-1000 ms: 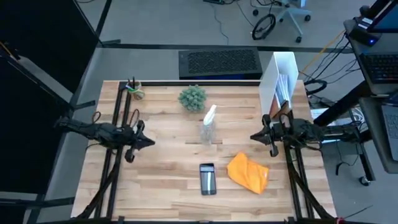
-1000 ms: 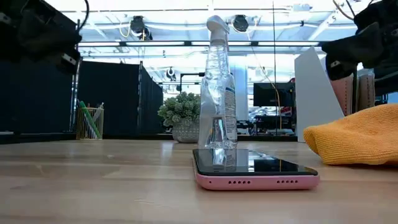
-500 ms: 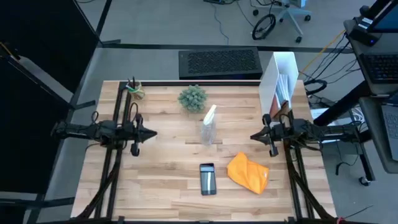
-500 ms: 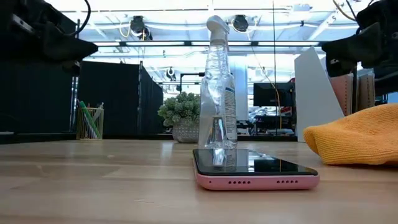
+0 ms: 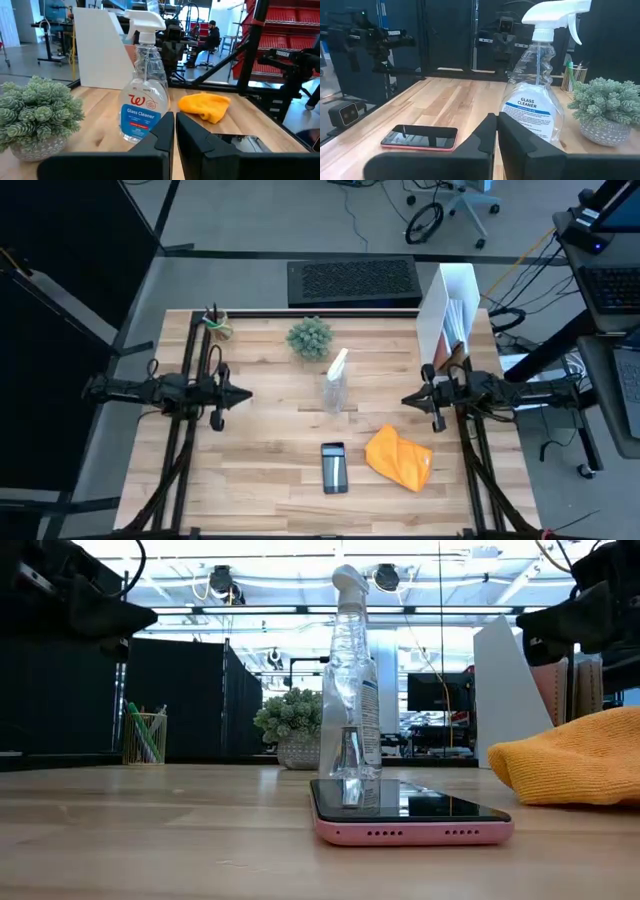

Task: Apply microfiber cloth
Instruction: Return to home position

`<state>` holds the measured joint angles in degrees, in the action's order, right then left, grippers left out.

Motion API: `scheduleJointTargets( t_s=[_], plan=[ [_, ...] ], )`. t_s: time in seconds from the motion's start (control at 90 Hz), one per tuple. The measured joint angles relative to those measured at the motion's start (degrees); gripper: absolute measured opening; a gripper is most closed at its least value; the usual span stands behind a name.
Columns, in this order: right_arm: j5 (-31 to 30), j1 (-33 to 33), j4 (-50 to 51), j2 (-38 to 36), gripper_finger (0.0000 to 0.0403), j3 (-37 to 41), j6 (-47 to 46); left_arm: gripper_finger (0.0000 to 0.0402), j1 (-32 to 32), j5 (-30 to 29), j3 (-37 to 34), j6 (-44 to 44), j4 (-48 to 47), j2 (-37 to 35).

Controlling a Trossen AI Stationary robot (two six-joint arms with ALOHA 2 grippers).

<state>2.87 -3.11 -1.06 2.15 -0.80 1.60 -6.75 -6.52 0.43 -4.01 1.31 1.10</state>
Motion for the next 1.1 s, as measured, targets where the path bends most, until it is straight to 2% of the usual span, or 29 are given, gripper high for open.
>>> scheduleJointTargets(
  t_s=[1.1],
  plan=[
    [0.0, 0.0, 0.0, 0.0, 0.0000, 0.0, -1.1, 0.0004, 0.0, 0.0, 0.0, 0.0, 0.0, 0.0]
  ],
)
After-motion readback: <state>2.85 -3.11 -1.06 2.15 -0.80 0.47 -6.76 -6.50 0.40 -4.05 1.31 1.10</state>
